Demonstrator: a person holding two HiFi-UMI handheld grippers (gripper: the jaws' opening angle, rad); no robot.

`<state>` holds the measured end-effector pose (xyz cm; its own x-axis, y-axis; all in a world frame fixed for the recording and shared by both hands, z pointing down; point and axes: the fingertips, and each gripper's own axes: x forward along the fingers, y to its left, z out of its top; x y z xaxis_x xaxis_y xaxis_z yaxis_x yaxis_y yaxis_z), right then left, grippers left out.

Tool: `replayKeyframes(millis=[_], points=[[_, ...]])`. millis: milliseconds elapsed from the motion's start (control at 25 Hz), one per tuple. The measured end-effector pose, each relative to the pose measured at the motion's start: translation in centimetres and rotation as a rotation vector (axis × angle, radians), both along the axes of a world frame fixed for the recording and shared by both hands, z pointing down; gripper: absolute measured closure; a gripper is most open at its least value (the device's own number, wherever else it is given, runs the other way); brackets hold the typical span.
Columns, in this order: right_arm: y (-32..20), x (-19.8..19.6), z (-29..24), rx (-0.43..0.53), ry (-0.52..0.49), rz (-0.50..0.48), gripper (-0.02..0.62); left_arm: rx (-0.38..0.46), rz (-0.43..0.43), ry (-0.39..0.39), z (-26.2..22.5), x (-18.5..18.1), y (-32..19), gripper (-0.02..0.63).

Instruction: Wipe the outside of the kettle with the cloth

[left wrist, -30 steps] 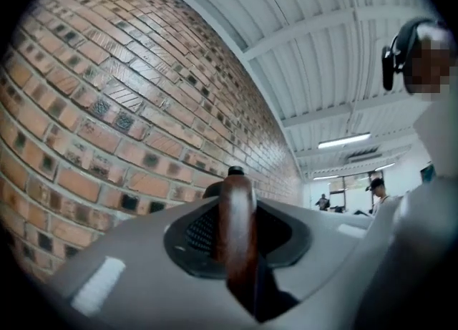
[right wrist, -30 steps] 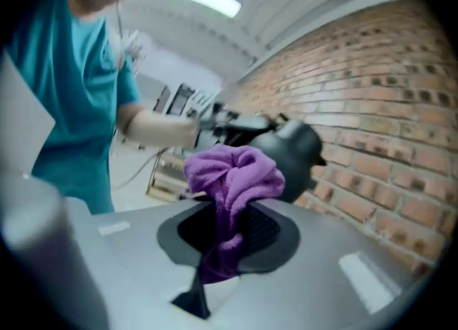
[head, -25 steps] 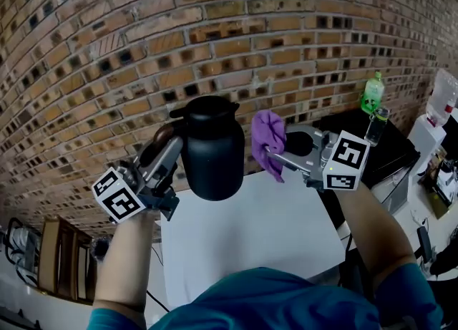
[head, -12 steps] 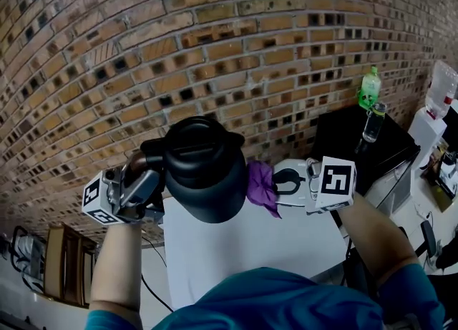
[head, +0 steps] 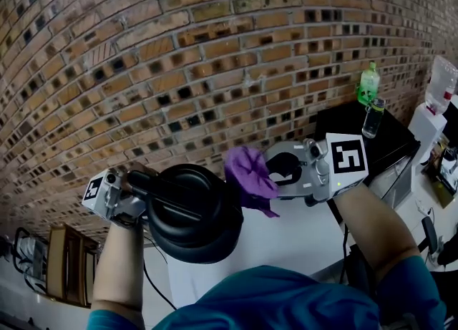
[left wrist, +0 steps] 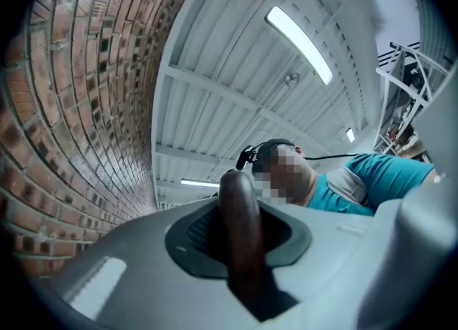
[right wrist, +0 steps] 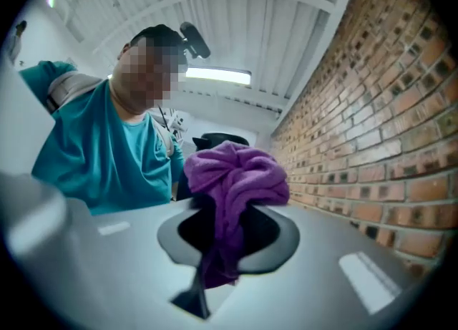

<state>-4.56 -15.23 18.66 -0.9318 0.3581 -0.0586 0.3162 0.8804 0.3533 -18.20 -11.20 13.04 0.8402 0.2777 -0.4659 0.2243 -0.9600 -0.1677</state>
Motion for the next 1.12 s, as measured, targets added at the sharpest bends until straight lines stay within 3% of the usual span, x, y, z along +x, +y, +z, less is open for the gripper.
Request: replayKeyframes(millis=[120,240,520,600,720,880,1000,1120], points=[[1.6,-1.1,0.2,0.026,0.024,-0.087,0.531,-0.005,0.068,0.058,-0.5,-0.6,0.8,0.515],[3.1,-1.8,3.5,0.068,0.134,-0.152,0.531,0.012,0.133,0.094,-1.2,-0.7,1.8,0.513],[3.8,-2.8,11.7,-0.047,0.272,-0.184,0.531,0.034,0.187,0.089,-1.3,0.4,3.0,0.509],[3.5,-2.2,11.0,-0.053,0.226,-0.198,0.531,0.032,0.197,0.088,-1.1,0.3,3.0,0.510],[1.9,-0.4,5.3,-0.093,0.064,-0.176,0.531,0.033,0.199,0.083,-1.3,0.4,2.9,0.514],[1.8,0.1,-1.0,0.035,0.010,-0.170,0.531,0.044,0.209,0.016,-0.6,1.8,3.1,0.514],[2.7,-0.9,-1.4,0.102,0.115,-0.234,0.531,0.057,0.231,-0.030,0.1,3.4,3.5,0.514],[2.5,-2.3,2.6,0.102,0.316,-0.262,0.531,0.064,0.244,-0.046,0.3,4.4,3.8,0.511]])
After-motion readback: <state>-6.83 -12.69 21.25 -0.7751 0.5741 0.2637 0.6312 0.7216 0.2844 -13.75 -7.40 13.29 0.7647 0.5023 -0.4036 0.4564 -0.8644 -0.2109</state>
